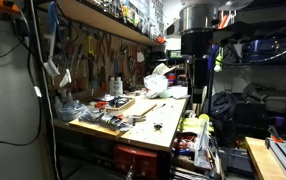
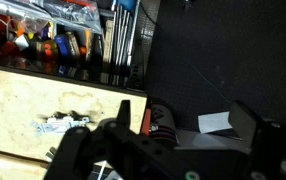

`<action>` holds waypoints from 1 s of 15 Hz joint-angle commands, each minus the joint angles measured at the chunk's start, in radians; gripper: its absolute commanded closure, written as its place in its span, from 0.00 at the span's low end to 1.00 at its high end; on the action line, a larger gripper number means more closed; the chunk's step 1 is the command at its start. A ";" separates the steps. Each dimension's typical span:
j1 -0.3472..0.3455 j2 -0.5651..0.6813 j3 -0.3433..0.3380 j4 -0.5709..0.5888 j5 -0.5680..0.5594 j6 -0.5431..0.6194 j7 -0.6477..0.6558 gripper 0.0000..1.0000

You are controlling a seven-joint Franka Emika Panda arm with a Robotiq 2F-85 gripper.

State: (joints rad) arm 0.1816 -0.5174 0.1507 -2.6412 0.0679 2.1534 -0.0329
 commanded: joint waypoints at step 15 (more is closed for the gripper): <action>-0.008 0.013 -0.017 0.014 0.006 0.005 0.015 0.00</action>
State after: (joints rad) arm 0.1816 -0.5174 0.1505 -2.6411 0.0679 2.1534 -0.0329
